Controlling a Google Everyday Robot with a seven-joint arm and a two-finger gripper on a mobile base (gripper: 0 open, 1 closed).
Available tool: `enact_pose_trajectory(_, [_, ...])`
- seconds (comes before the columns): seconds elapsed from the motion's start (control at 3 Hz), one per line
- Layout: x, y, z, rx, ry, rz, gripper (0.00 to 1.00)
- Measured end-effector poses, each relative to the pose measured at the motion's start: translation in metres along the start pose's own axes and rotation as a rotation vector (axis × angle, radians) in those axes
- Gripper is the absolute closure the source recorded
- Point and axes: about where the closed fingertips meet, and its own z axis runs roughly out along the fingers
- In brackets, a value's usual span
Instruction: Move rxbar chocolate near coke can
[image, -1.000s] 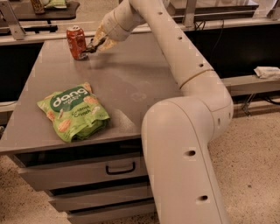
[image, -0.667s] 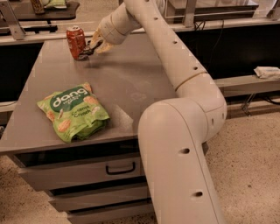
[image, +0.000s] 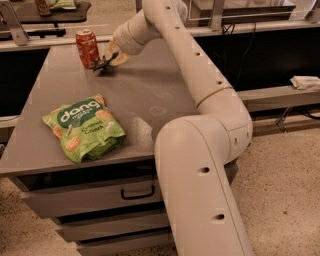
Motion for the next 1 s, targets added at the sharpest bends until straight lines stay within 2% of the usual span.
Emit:
enact_pose_trajectory(0.33, [0.0014,0.0034,0.0008,-0.004,-0.007,-0.005,0.13])
enact_pose_trajectory(0.67, [0.0027,0.0069,-0.0034,-0.006,-0.014,-0.002,0.0])
enact_pose_trajectory(1.0, [0.0029,0.0042,-0.0082,-0.002,-0.016,0.003,0.0])
